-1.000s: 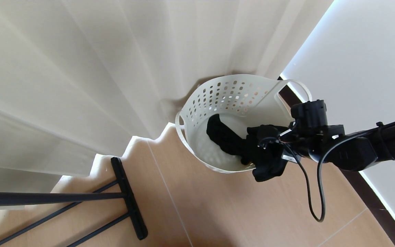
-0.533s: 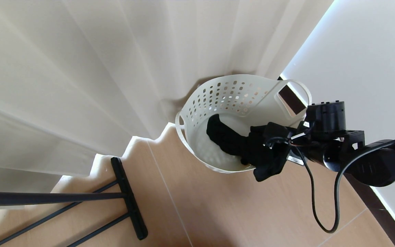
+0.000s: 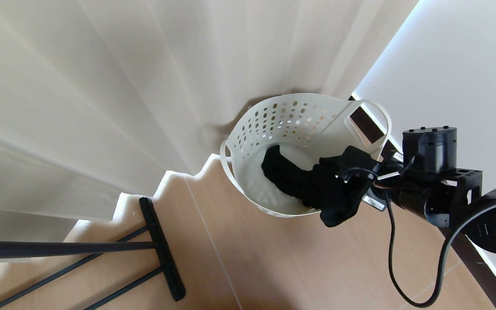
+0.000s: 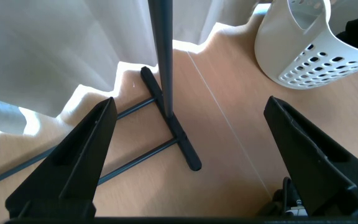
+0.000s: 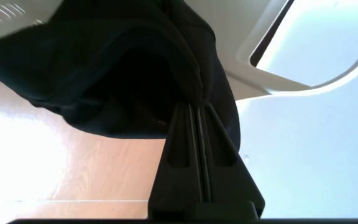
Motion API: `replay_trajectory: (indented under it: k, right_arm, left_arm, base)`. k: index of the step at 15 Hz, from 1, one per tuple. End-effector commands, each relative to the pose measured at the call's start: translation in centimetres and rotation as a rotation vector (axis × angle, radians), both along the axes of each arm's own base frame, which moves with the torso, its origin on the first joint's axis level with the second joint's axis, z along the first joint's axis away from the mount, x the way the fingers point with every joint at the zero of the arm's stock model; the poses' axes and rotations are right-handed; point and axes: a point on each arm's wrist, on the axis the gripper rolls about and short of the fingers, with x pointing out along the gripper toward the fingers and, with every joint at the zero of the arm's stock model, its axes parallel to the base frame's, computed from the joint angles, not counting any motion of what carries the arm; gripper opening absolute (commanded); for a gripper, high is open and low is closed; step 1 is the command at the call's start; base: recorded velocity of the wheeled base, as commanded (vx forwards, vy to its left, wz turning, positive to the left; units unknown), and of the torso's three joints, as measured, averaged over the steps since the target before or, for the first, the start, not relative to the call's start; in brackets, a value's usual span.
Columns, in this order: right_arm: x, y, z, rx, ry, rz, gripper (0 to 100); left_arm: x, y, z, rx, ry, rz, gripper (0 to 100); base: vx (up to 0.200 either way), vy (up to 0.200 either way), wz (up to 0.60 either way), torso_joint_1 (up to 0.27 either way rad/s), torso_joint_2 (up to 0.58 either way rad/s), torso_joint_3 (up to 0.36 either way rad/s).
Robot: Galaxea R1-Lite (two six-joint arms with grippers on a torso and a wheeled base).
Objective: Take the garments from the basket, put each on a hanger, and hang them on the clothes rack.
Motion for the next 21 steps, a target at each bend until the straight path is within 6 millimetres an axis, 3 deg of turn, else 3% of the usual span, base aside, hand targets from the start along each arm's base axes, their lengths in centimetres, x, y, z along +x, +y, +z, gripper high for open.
replay_trajectory:
  k: [1,3,4,5,8,15,21]
  right_arm:
    - [-1.8,0.4,1.8,0.069,-0.052,0.02,0]
    - [-3.8,1.0,2.2,0.203,-0.065,0.022,0]
    - [-3.8,1.0,2.2,0.203,-0.065,0.022,0]
    - [-5.8,0.8,2.9,0.274,-0.084,0.031,0]
    - [-8.4,0.3,4.0,0.405,-0.118,0.038,0]
    - [-12.3,1.9,5.0,0.716,-0.095,0.114,0]
    - [-12.8,2.1,5.1,0.739,-0.088,0.131,0]
  left_arm:
    - [0.0,0.0,0.0,0.0,-0.001,0.002,100]
    - [0.0,0.0,0.0,0.0,-0.001,0.0,100]
    - [0.0,0.0,0.0,0.0,-0.001,0.0,100]
    - [0.0,0.0,0.0,0.0,-0.001,-0.001,100]
    - [0.0,0.0,0.0,0.0,-0.001,0.0,100]
    - [0.0,0.0,0.0,0.001,-0.001,-0.001,100]
    - [0.0,0.0,0.0,-0.002,-0.001,0.005,100]
  base:
    - [0.0,0.0,0.0,0.0,0.0,0.0]
    - [0.0,0.0,0.0,0.0,0.0,0.0]
    - [0.0,0.0,0.0,0.0,0.0,0.0]
    - [0.0,0.0,0.0,0.0,0.0,0.0]
    - [0.0,0.0,0.0,0.0,0.0,0.0]
    - [0.0,0.0,0.0,0.0,0.0,0.0]
    - [0.0,0.0,0.0,0.0,0.0,0.0]
